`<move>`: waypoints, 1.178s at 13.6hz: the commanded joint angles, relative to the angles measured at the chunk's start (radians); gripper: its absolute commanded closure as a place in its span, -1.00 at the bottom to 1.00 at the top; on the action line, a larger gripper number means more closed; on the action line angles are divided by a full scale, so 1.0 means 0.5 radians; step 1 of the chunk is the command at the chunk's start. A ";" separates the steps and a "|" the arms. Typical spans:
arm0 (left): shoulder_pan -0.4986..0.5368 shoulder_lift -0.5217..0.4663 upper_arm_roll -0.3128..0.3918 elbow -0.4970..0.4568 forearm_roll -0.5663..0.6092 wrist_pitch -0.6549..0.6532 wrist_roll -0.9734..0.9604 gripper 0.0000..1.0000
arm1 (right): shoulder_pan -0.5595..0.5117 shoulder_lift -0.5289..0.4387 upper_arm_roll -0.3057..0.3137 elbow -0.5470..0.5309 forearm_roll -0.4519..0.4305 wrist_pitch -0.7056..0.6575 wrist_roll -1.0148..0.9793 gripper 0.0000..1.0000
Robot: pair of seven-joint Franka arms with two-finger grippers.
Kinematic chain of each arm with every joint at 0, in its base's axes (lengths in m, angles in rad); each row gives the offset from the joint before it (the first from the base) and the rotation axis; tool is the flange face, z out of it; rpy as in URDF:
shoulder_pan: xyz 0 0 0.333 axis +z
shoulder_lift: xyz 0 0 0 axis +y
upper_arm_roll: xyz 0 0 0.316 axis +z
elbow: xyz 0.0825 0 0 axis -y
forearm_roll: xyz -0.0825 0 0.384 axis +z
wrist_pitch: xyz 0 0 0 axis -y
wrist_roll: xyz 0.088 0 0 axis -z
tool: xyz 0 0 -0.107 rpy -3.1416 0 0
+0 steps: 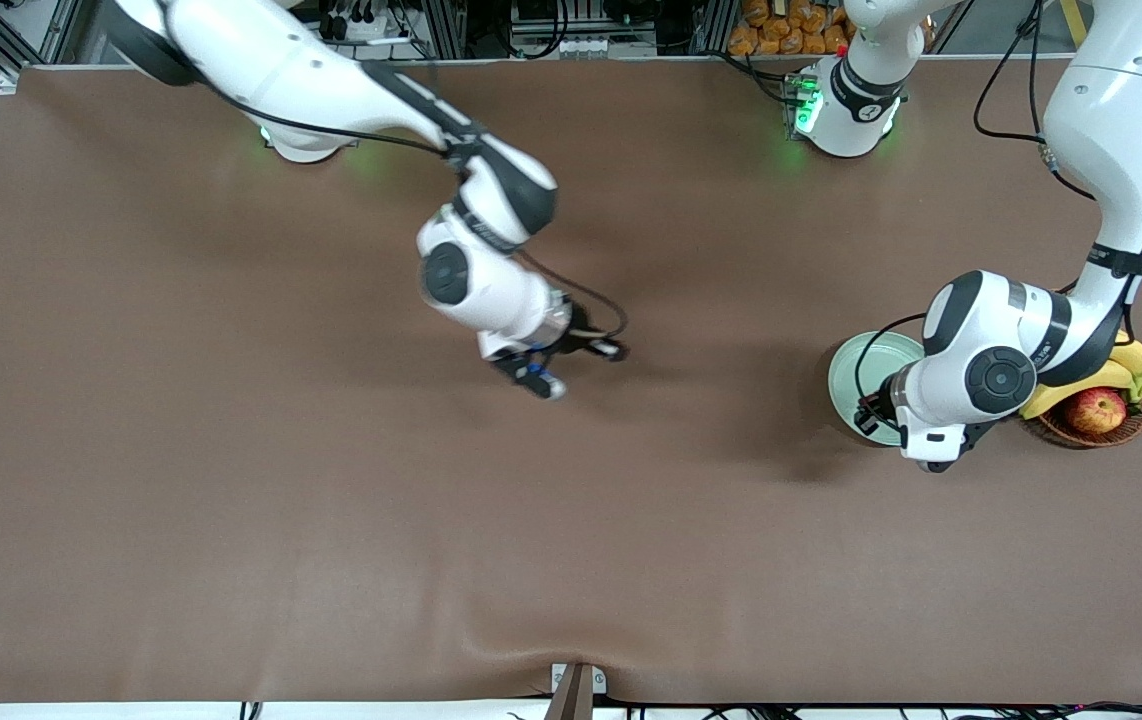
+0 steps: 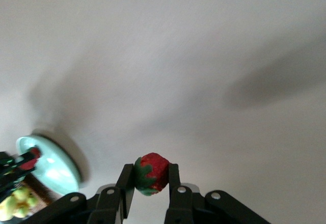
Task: Collect all strawberries into plate
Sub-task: 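Release the strawberry on the plate while the right gripper sets one mid-table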
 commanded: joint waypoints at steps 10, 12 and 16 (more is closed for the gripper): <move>0.043 -0.026 -0.164 0.003 0.060 -0.039 -0.039 -1.00 | 0.538 0.435 -0.269 0.424 -0.004 0.451 0.178 -1.00; 0.006 -0.026 -0.198 0.003 0.060 -0.042 -0.186 -1.00 | 0.489 0.383 -0.275 0.420 -0.007 0.378 0.175 -1.00; -0.257 -0.008 -0.207 0.012 0.057 -0.039 -0.600 -1.00 | 0.231 0.214 -0.272 0.439 -0.071 -0.072 0.154 -1.00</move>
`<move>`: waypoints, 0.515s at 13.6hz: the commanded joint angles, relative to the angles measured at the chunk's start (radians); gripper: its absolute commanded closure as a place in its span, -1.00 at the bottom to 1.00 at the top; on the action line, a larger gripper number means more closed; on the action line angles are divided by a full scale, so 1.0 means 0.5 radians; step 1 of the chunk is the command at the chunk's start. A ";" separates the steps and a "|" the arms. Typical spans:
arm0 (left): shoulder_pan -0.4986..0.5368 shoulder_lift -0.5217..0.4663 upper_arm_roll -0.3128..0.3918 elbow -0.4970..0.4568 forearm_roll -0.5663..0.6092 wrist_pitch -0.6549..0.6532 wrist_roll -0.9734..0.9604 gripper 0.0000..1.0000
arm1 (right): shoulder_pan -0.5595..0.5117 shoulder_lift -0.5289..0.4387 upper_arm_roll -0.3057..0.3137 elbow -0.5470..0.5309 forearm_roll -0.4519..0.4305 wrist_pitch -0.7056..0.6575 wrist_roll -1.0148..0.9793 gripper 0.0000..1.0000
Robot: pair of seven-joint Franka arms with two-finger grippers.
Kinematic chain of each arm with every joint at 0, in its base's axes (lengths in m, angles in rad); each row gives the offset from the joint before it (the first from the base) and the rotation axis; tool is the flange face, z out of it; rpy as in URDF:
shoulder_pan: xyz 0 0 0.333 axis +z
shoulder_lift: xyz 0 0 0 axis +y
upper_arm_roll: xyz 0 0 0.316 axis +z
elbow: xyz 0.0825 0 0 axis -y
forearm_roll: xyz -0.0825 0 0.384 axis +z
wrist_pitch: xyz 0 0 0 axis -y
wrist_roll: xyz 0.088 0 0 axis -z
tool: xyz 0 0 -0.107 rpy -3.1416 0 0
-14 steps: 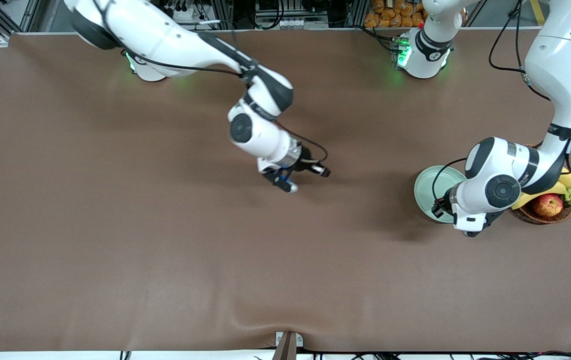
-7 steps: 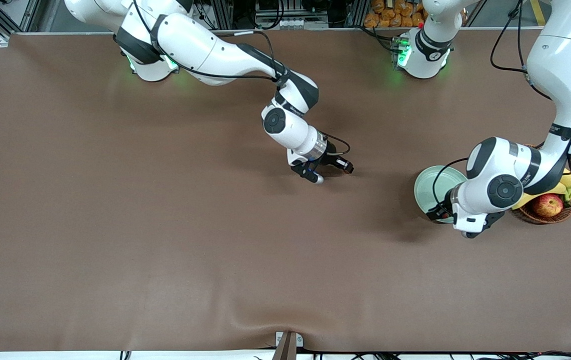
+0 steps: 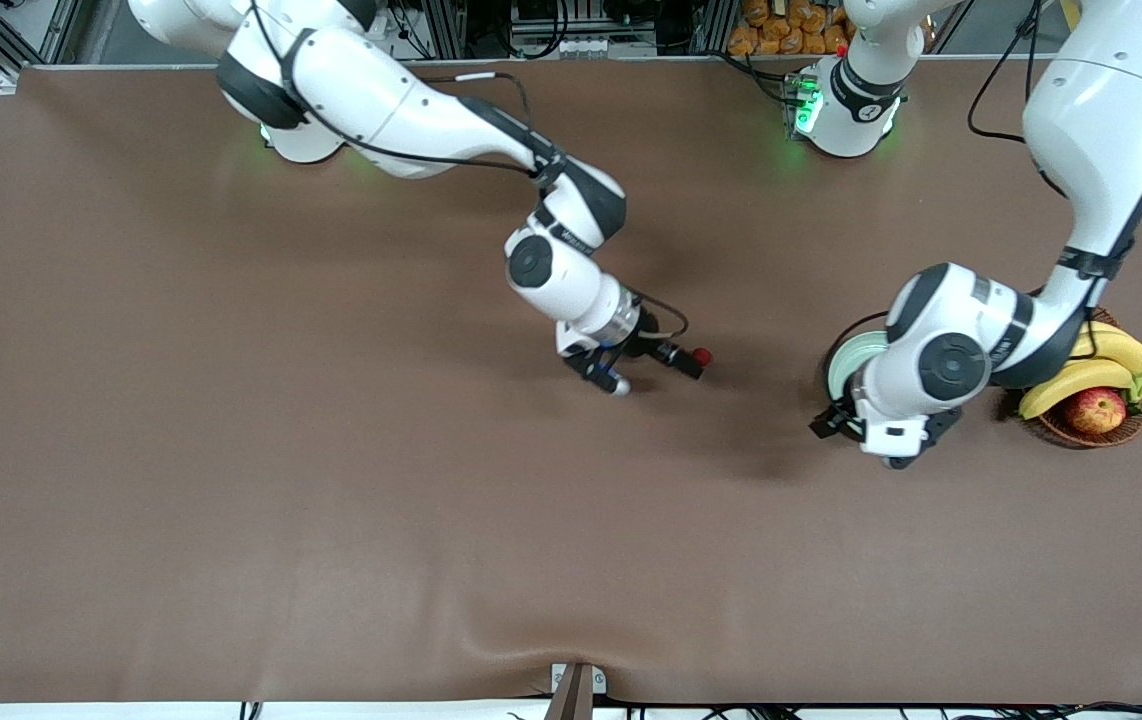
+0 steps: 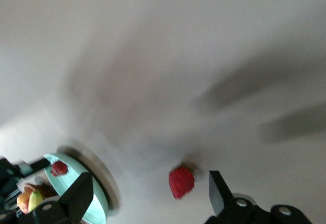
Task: Collect all strawberries into plate
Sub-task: 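Release the strawberry on the plate while the right gripper sets one mid-table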
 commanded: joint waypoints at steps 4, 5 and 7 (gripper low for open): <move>-0.410 0.054 0.003 0.093 0.011 -0.035 -0.584 -1.00 | -0.338 -0.321 0.032 0.006 -0.132 -0.717 -0.080 -1.00; -0.450 0.070 0.006 0.108 0.008 -0.035 -0.618 -1.00 | -0.409 -0.400 0.026 0.028 -0.135 -0.892 -0.177 -1.00; -0.506 0.109 0.006 0.108 0.008 -0.029 -0.625 -1.00 | -0.602 -0.563 0.026 0.034 -0.132 -1.211 -0.478 -1.00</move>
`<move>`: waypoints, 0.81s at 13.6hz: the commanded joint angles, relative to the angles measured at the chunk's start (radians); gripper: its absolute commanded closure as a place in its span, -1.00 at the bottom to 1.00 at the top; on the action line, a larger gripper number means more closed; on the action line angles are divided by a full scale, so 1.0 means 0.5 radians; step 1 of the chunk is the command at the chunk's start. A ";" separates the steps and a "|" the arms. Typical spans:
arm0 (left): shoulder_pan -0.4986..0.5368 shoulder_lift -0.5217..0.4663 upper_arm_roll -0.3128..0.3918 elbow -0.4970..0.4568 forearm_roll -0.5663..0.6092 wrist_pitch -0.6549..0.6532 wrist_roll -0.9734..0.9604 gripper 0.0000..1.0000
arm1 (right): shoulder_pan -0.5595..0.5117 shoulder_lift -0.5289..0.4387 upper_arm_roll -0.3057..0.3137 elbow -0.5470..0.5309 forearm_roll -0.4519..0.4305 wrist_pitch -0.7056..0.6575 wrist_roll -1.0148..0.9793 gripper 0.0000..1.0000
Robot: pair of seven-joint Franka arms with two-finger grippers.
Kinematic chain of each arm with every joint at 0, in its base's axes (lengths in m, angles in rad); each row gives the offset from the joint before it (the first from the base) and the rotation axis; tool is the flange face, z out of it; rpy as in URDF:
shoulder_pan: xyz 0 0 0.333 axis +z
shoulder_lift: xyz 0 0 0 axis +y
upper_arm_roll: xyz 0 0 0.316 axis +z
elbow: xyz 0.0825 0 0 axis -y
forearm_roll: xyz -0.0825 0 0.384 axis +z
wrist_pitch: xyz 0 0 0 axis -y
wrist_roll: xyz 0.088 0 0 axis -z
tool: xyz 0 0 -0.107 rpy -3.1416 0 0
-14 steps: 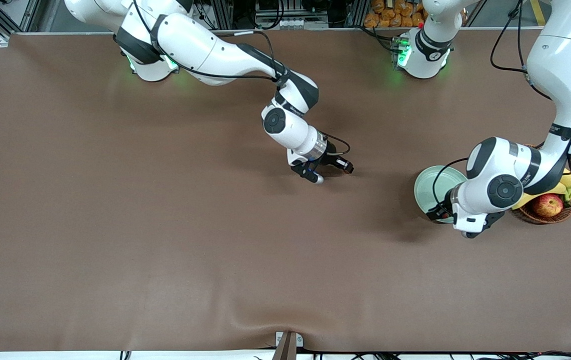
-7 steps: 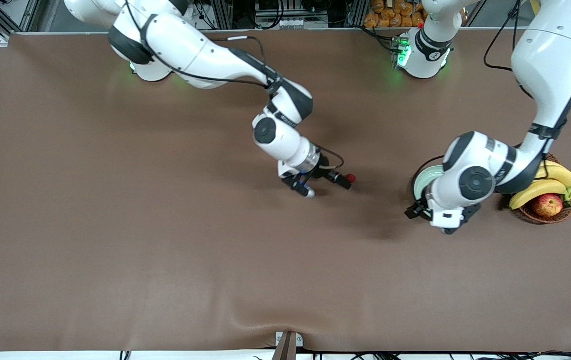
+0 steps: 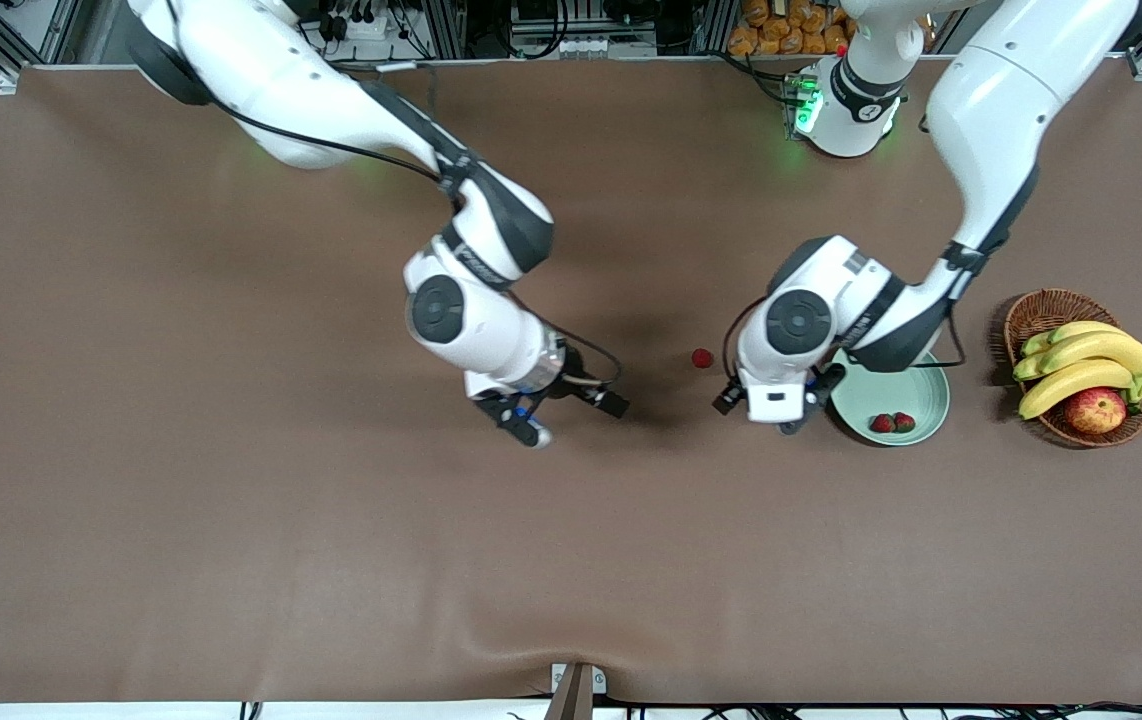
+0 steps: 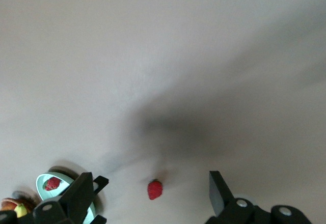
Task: Collect all strawberries into plate
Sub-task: 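Grasp the last strawberry with the left gripper while the right gripper retracts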
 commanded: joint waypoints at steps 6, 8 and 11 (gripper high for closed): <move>-0.124 0.158 0.016 0.071 0.008 0.057 -0.063 -0.80 | -0.613 -0.626 0.001 -0.052 -0.205 -0.932 -0.998 -1.00; -0.140 0.176 0.016 0.071 0.005 0.060 -0.066 -0.72 | -0.757 -0.758 -0.033 -0.055 -0.202 -1.128 -1.283 -1.00; -0.155 0.216 0.016 0.068 0.011 0.060 -0.066 -0.63 | -0.899 -0.976 -0.061 -0.052 -0.205 -1.408 -1.438 -1.00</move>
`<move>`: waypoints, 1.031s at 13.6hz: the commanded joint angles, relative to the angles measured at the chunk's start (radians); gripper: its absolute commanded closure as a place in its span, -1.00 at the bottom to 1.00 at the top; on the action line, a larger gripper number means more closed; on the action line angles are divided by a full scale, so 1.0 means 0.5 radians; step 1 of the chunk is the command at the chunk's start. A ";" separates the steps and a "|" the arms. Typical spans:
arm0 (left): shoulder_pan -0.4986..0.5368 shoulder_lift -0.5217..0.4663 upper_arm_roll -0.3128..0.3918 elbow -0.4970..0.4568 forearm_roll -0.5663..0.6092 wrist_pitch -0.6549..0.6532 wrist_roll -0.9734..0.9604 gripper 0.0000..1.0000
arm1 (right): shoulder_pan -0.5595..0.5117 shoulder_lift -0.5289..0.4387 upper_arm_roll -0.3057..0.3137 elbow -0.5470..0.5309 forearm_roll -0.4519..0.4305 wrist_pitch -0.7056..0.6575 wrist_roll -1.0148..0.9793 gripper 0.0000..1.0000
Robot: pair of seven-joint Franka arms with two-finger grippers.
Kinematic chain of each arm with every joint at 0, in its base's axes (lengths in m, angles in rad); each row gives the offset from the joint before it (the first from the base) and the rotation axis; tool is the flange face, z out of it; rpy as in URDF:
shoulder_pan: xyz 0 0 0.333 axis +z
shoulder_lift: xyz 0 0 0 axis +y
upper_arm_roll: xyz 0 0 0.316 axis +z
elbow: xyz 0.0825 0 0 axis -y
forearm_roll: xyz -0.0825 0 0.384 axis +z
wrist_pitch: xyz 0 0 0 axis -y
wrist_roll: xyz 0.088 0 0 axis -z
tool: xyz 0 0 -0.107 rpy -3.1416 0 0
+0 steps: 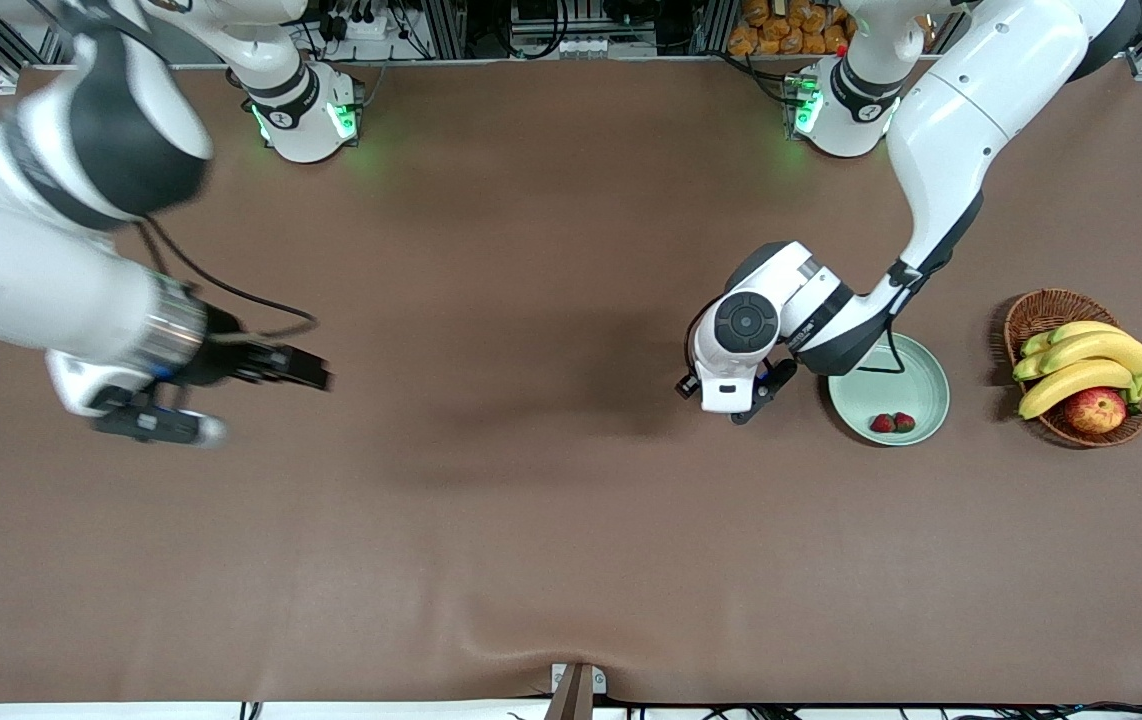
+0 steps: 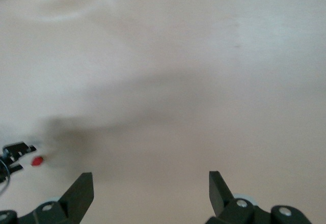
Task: Collect all strawberries into plate
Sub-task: 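Grasp the last strawberry with the left gripper while the right gripper retracts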
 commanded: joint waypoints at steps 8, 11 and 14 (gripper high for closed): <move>-0.055 0.068 0.028 0.023 0.014 0.008 -0.030 -0.24 | 0.158 -0.674 -0.443 -0.191 0.045 -0.532 -0.294 -1.00; -0.055 0.068 0.029 0.023 0.017 0.008 -0.024 0.26 | 0.168 -0.696 -0.518 -0.250 0.073 -0.455 -0.487 -1.00; -0.055 0.080 0.029 0.029 0.029 0.008 -0.024 0.53 | 0.180 -0.693 -0.512 -0.452 -0.099 -0.235 -0.515 -1.00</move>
